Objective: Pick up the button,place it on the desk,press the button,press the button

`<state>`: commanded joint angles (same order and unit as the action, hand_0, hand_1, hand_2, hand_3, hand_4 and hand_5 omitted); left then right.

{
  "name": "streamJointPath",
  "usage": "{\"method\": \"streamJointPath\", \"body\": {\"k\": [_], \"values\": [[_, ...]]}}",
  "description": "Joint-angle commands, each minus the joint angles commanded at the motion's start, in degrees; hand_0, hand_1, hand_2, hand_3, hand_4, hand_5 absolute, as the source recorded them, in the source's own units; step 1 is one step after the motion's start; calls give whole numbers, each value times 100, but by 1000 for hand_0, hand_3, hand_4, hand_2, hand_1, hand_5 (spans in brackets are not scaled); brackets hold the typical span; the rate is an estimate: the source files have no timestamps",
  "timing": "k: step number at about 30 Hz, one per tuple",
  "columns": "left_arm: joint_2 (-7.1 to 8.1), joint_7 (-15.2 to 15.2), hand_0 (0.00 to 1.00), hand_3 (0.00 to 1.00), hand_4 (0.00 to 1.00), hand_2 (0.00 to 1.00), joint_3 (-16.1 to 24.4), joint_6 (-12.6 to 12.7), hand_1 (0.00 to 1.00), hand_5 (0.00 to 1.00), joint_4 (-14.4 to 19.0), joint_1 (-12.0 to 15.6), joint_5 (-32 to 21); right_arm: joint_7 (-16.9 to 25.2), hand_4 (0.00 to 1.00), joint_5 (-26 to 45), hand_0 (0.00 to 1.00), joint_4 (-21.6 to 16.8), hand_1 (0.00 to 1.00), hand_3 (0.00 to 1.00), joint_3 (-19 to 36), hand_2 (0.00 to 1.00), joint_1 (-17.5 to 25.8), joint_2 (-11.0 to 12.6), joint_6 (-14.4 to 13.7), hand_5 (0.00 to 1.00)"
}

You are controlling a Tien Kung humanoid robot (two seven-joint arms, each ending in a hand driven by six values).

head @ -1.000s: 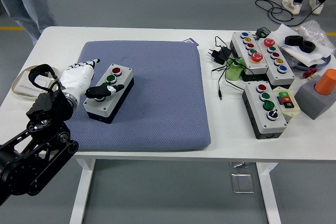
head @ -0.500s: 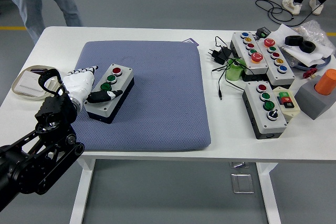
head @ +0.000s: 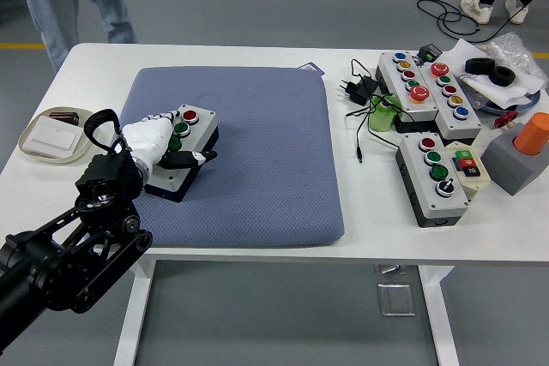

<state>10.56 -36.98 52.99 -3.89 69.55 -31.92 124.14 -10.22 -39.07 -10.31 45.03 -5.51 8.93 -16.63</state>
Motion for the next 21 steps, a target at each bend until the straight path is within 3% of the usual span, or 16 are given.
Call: {"method": "streamJointPath", "body": {"k": [4, 5, 10, 11, 16, 17, 21], "values": [[-51, 0, 762, 998, 998, 998, 28, -96, 916, 851, -200, -78, 142, 1, 279, -17, 627, 0, 477, 582, 12, 539, -2, 7, -7, 22], [-57, 0, 663, 997, 998, 998, 34, -104, 886, 834, -215, -83, 151, 2, 279, -16, 627, 0, 477, 582, 11, 539, -2, 8, -9, 22], [-75, 0, 663, 997, 998, 998, 43, -120, 886, 834, -244, -95, 281, 2, 279, -38, 627, 0, 477, 582, 24, 539, 1, 14, -12, 22], [-74, 0, 529, 984, 998, 934, 37, -125, 774, 794, -246, -98, 293, 2, 280, -42, 627, 0, 477, 582, 27, 539, 1, 15, -13, 22], [-76, 0, 529, 984, 998, 934, 17, -155, 774, 794, -285, -118, 335, 1, 280, -61, 627, 0, 477, 582, 38, 539, 2, 20, -13, 22], [-73, 0, 392, 905, 998, 851, -1, -199, 656, 807, -303, -133, 311, -1, 279, -62, 627, 0, 477, 582, 41, 539, 1, 19, -14, 22], [-76, 0, 392, 905, 998, 851, -22, -285, 656, 807, -355, -156, 262, -5, 279, -63, 627, 0, 477, 582, 27, 539, -3, 20, -7, 22]]}}
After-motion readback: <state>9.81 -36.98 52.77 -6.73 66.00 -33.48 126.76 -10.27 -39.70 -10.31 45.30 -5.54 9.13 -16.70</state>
